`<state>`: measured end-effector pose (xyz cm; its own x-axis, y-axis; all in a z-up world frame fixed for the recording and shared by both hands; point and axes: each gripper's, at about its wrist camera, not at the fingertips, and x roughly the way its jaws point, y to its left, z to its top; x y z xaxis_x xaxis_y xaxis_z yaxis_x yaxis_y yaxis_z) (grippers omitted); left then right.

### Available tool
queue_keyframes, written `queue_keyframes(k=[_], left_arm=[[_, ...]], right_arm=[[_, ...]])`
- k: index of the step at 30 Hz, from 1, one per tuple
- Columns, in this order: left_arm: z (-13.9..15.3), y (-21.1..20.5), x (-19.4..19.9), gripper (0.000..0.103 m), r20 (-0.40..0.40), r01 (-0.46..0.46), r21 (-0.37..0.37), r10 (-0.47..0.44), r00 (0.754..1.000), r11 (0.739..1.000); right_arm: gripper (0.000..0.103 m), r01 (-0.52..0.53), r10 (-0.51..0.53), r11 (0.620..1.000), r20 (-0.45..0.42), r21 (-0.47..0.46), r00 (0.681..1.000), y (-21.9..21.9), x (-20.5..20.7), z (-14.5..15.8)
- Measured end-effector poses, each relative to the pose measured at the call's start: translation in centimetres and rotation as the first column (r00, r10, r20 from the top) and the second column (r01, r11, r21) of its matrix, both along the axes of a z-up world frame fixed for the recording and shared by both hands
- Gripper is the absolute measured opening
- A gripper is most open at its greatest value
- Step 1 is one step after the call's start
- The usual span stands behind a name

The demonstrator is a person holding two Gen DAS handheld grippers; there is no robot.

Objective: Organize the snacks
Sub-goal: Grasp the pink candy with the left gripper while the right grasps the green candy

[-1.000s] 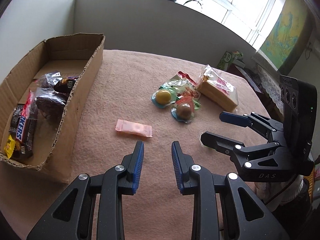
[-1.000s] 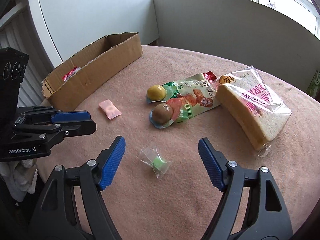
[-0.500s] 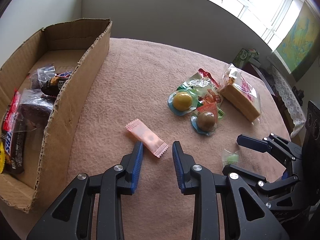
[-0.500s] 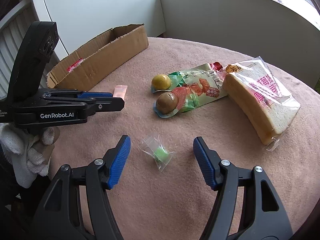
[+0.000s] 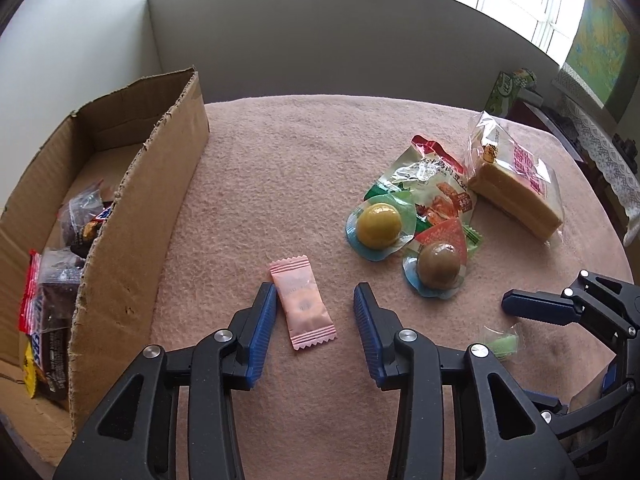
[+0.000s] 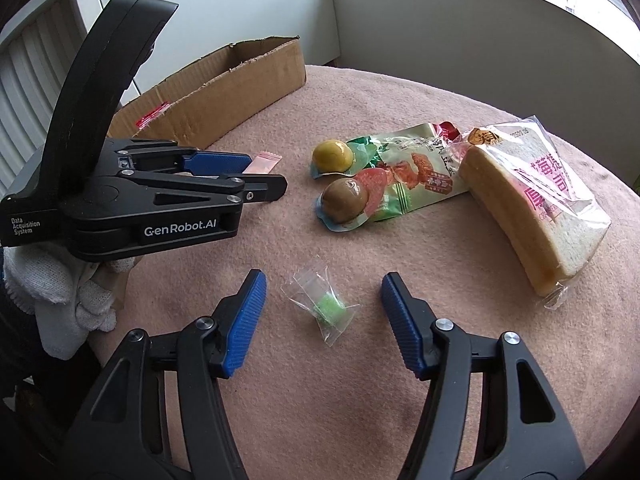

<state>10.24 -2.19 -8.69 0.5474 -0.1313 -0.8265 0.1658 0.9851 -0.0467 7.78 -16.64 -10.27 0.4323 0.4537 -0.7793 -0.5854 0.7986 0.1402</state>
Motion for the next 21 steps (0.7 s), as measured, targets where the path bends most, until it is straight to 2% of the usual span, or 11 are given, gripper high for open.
queue_keyframes(k=[2,3,5,8,13,21], left_arm=[[-0.1,-0.2,-0.3,0.038,0.013,0.008,0.024,-0.008,1.0,1.0],[-0.1,-0.3,-0.4,0.036,0.018,0.011,0.032,-0.012,1.0,0.999],[0.0,-0.1,-0.6,0.029,0.023,0.015,0.037,-0.016,1.0,0.999],[0.0,-0.2,-0.9,0.021,0.029,0.016,0.043,-0.017,0.999,0.999],[0.0,-0.4,-0.9,0.018,0.037,0.018,0.048,-0.019,0.999,0.999],[0.8,0.2,-1.4,0.018,0.05,0.015,0.02,-0.016,0.999,1.0]], right_arm=[[0.052,-0.001,0.001,1.0,0.01,-0.019,1.0,0.3,-0.1,-0.1],[0.051,-0.002,0.002,0.999,0.02,-0.032,1.0,0.4,-0.2,-0.1],[0.042,-0.003,0.005,0.998,0.04,-0.058,0.999,0.6,-0.6,-0.1],[0.036,-0.001,0.006,0.996,0.067,-0.085,0.998,0.7,-1.2,-0.1],[0.03,0.011,-0.005,0.997,0.072,-0.083,0.997,0.3,-1.4,-0.1],[0.03,0.055,-0.054,0.998,0.06,-0.02,0.997,-1.3,-1.1,0.7]])
